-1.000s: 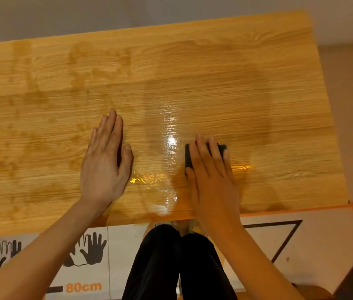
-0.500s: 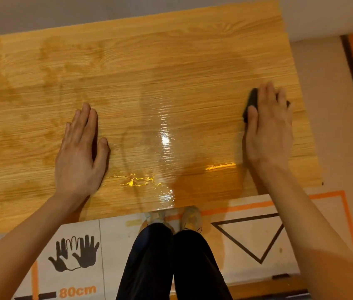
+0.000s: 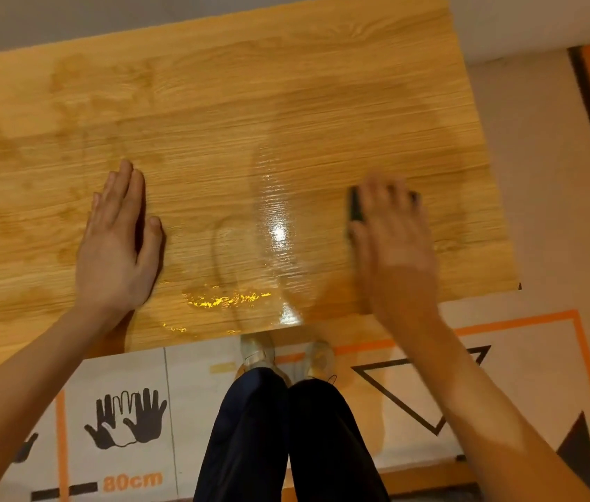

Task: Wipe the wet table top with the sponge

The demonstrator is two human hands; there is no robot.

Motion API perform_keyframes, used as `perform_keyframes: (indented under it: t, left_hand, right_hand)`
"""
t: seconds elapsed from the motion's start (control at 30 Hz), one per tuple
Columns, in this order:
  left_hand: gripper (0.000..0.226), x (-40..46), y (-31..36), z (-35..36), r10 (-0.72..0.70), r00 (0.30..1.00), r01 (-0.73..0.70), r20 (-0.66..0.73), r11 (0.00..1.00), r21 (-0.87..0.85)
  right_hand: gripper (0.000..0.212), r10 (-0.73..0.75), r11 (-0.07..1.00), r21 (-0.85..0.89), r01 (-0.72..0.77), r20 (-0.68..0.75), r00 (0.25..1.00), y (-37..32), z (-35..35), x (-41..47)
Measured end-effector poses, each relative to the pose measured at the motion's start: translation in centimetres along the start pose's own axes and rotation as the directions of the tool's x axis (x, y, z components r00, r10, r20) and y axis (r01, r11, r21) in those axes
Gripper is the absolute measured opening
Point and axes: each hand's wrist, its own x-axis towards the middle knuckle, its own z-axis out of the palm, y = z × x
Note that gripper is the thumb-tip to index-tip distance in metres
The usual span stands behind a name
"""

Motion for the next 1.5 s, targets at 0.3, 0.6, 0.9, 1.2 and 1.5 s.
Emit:
perform_keyframes:
  t: [0.3,0.6,0.9,1.2,1.5]
  left_hand:
    - [0.061,0.1,0.2,0.0,-0.004,1.0,0.004,-0.017,1.0,0.001]
    - [0.056,0.0,-0.1,-0.1,-0.001,1.0,0.0,-0.014,1.0,-0.01]
    - [0.055,-0.1,0.0,0.0,-0.018,0.999,0.017,-0.032,1.0,-0.026]
    - [0.055,-2.2,-2.4,-2.2,0.008,0.999,0.0,0.051,0.987,-0.162]
    - [0.058,-7.0,-5.4,-2.6,0.078,0.996,-0.076,0.052,0.996,-0.036]
  right_hand:
    - [0.053,0.071,0.993,0.098,-0.064,-0.064,0.995,-8.2,2.3,-1.6]
    - [0.052,-0.325,0.946,0.051,0.321,0.169,0.93,-7.6,1.9,2.5]
    - [0.053,-0.087,0.995,0.065,0.08,0.114,0.99,-13.8,3.0,3.0]
    - [0.05,-0.209,0.976,0.08,0.201,0.105,0.972,-8.9,1.4,2.5]
    - [0.053,-0.124,0.992,0.023,0.123,0.069,0.99,-20.3,4.8,-4.6]
